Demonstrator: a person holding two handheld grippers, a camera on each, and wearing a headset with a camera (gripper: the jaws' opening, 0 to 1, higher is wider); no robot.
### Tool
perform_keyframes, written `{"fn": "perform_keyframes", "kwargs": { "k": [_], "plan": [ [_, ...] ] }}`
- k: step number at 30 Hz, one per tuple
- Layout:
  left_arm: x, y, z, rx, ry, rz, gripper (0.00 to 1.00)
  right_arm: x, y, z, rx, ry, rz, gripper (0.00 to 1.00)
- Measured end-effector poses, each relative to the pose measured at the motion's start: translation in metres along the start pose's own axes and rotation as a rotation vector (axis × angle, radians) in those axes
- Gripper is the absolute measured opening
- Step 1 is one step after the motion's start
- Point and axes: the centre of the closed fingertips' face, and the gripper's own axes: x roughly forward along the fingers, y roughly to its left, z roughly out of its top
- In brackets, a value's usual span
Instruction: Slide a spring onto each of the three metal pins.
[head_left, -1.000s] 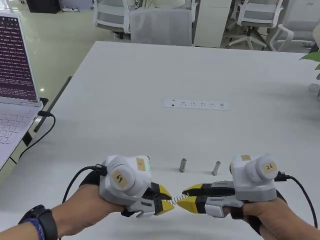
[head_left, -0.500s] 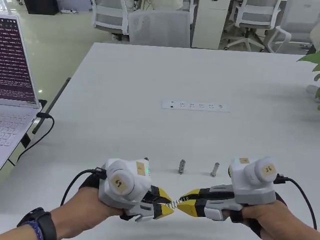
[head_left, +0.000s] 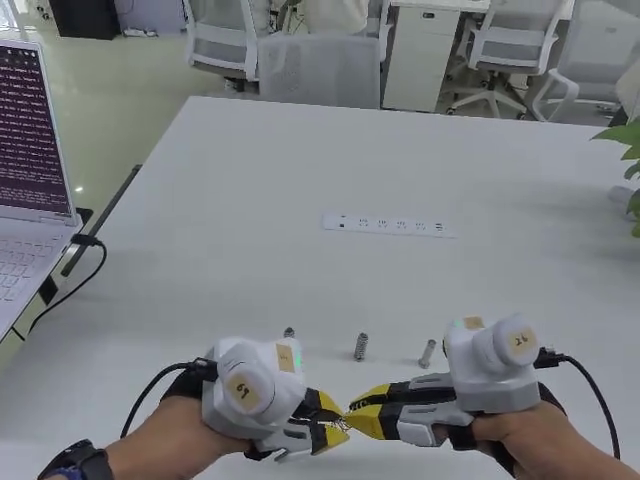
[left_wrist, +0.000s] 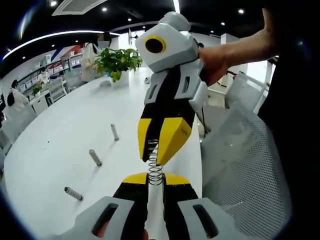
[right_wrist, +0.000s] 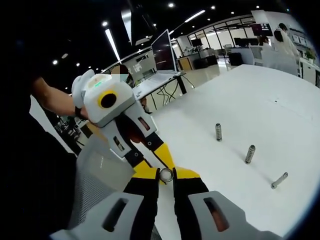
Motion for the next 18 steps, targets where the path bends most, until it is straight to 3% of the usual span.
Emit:
{"fn": "perform_keyframes", "kwargs": {
  "k": [6, 9, 14, 18],
  "plan": [
    [0.002, 0.002, 0.006, -0.063, -0.046, 0.022, 0.02, -0.003, -0.002, 0.006, -0.014, 0.016, -0.017, 0.08],
    [0.000, 0.004, 0.013, -0.108, -0.095, 0.024, 0.02, -0.008, -0.001, 0.012, -0.040, 0.021, -0.015, 0.08],
    [0.000, 0.003, 0.022, -0.113, -0.125, 0.027, 0.02, -0.016, 0.000, 0.015, -0.079, 0.046, 0.004, 0.08],
    [0.001, 0.002, 0.029, -0.106, -0.147, 0.022, 0.02, -0.022, 0.002, 0.017, -0.147, 0.097, 0.029, 0.09]
  ]
}}
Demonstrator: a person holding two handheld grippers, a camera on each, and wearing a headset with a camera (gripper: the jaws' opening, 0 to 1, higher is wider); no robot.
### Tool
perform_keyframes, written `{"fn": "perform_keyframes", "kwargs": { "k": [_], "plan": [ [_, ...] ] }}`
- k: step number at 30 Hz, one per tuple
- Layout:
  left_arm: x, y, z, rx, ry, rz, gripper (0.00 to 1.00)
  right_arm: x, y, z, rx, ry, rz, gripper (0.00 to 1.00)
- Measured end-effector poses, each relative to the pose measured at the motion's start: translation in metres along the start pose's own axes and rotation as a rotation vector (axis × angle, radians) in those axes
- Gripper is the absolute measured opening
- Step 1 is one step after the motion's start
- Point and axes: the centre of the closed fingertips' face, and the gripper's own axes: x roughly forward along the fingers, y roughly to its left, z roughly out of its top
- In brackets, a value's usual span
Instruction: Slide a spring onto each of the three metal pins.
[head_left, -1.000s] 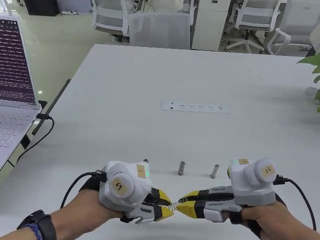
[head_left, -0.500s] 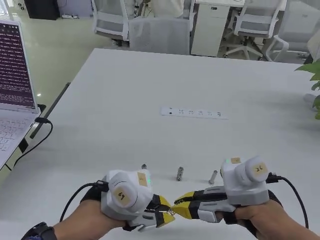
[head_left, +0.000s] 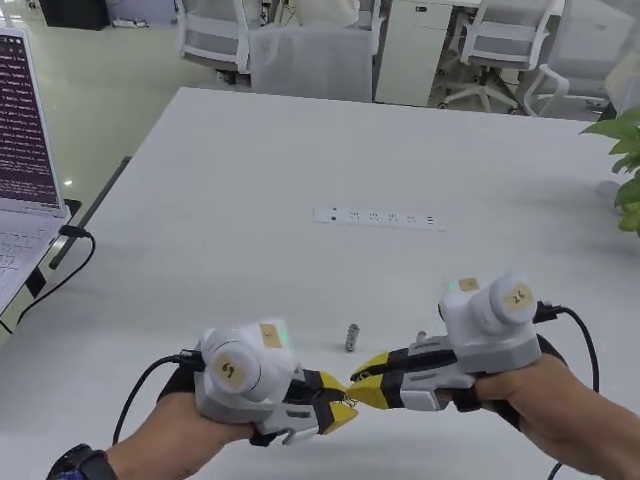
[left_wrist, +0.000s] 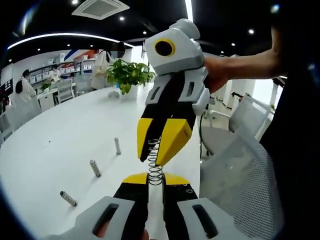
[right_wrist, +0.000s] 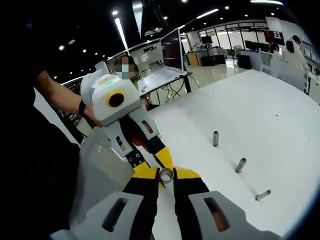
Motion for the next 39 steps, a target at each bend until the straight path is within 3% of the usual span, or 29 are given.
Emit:
{"fn": "perform_keyframes", "kwargs": {
  "k": [8, 10, 18, 29, 39],
  "plan": [
    [0.006, -0.005, 0.012, 0.018, -0.031, -0.014, 0.02, -0.014, -0.001, 0.000, -0.160, 0.127, 0.032, 0.12],
    [0.008, -0.007, 0.015, 0.025, -0.032, -0.019, 0.02, -0.016, -0.002, -0.003, -0.187, 0.170, 0.034, 0.14],
    [0.010, -0.008, 0.021, 0.028, -0.046, -0.029, 0.02, -0.021, -0.003, -0.004, -0.285, 0.264, 0.052, 0.17],
    [0.011, -0.008, 0.029, 0.039, -0.062, -0.033, 0.02, -0.021, 0.003, -0.004, -0.366, 0.323, 0.106, 0.10],
    [0.012, -0.009, 0.031, 0.053, -0.061, -0.040, 0.02, -0.020, 0.005, -0.007, -0.426, 0.384, 0.132, 0.09]
  ]
}}
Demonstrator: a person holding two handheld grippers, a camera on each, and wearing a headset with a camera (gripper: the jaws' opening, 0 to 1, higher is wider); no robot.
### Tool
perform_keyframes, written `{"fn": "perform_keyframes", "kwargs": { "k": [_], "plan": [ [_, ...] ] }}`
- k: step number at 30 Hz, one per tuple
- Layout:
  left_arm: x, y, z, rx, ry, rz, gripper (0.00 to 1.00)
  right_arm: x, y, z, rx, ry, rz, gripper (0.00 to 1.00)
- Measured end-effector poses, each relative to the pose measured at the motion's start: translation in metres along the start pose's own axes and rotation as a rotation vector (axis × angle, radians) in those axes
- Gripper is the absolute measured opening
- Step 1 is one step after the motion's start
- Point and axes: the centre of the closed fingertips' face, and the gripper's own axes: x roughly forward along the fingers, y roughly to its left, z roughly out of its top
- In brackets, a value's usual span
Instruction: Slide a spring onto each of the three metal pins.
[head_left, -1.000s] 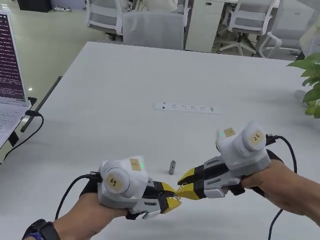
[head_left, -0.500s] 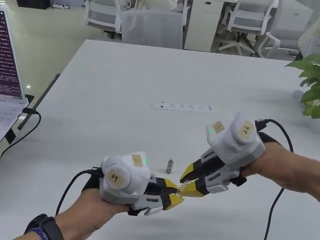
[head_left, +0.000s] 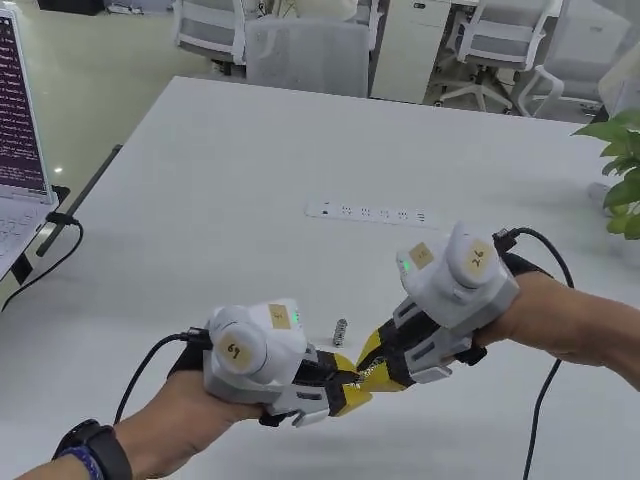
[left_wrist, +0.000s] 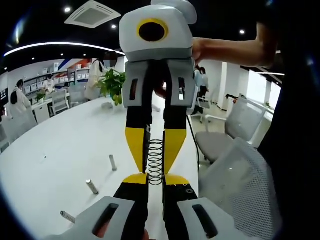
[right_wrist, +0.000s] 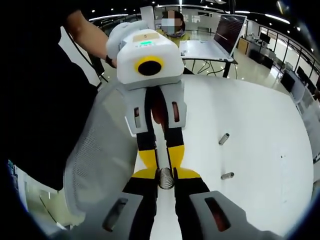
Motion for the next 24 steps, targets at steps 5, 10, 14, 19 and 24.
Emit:
{"fn": "perform_keyframes", "kwargs": {
  "k": [5, 10, 14, 19, 24],
  "plan": [
    [0.0003, -0.0012, 0.0006, 0.001, -0.004, -0.005, 0.02, -0.0003, 0.0033, -0.0040, -0.036, 0.036, 0.013, 0.09],
    [0.0008, -0.0019, 0.0014, -0.004, -0.014, -0.006, 0.02, -0.0013, 0.0034, -0.0038, -0.040, 0.040, 0.013, 0.09],
    [0.0009, -0.0034, 0.0019, -0.008, -0.024, -0.011, 0.02, -0.0017, 0.0050, -0.0041, -0.051, 0.048, 0.021, 0.08],
    [0.0026, -0.0035, 0.0018, -0.013, -0.030, -0.011, 0.02, -0.0013, 0.0050, -0.0061, -0.071, 0.077, 0.029, 0.08],
    [0.0030, -0.0045, 0.0026, -0.010, -0.035, -0.016, 0.02, -0.0023, 0.0062, -0.0075, -0.104, 0.103, 0.047, 0.09]
  ]
}}
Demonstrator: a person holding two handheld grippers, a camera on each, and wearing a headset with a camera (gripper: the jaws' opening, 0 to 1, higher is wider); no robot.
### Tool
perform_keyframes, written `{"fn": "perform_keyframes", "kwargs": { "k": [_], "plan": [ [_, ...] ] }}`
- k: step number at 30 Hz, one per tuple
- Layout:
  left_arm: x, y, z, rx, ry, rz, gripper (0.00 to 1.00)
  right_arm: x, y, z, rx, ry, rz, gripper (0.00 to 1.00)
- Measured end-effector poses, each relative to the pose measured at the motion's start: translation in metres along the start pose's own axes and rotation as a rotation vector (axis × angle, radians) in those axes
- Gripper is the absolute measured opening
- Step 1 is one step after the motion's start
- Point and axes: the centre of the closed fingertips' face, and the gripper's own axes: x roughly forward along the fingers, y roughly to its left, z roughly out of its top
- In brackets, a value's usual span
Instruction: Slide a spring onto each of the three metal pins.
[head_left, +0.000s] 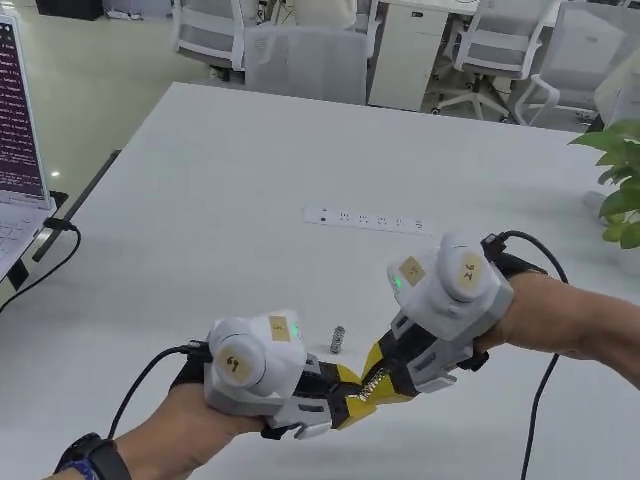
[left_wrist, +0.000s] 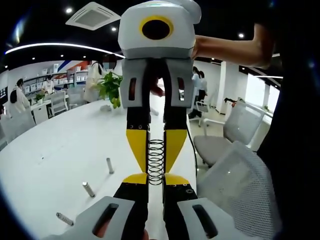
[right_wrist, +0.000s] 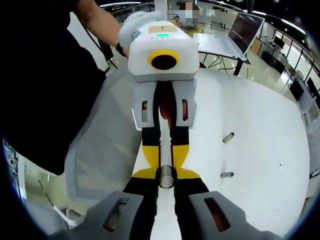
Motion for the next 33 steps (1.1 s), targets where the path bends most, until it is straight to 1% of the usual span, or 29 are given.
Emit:
{"fn": "perform_keyframes", "kwargs": {
  "k": [3, 13, 17, 23, 24, 25, 26, 27, 29, 33],
  "plan": [
    [0.000, 0.001, 0.000, 0.003, 0.001, 0.000, 0.02, 0.000, -0.001, -0.004, -0.019, 0.026, 0.000, 0.09],
    [0.000, 0.005, -0.001, 0.001, 0.002, 0.003, 0.02, 0.001, -0.004, -0.004, -0.027, 0.033, -0.004, 0.08],
    [0.002, 0.007, -0.001, -0.005, -0.002, 0.010, 0.02, 0.001, -0.006, -0.006, -0.026, 0.041, -0.018, 0.08],
    [0.006, 0.008, -0.003, -0.015, 0.003, 0.019, 0.03, 0.002, -0.008, -0.011, -0.004, 0.046, -0.031, 0.08],
    [0.007, 0.008, -0.004, -0.013, 0.007, 0.019, 0.04, 0.003, -0.008, -0.012, -0.001, 0.046, -0.032, 0.08],
    [0.007, 0.010, -0.007, 0.008, 0.025, 0.031, 0.05, 0.004, -0.007, -0.014, -0.001, 0.050, -0.032, 0.08],
    [0.007, 0.008, -0.007, 0.007, 0.022, 0.026, 0.06, 0.005, -0.006, -0.016, 0.001, 0.054, -0.031, 0.08],
    [0.006, 0.007, -0.007, -0.009, 0.017, 0.020, 0.06, 0.005, -0.006, -0.018, 0.003, 0.056, -0.032, 0.08],
    [0.004, 0.006, -0.008, -0.007, 0.019, 0.024, 0.07, 0.005, -0.005, -0.022, 0.011, 0.060, -0.036, 0.08],
    [-0.002, 0.005, -0.014, -0.029, 0.026, 0.035, 0.08, 0.004, -0.004, -0.028, 0.033, 0.059, -0.045, 0.08]
  ]
}}
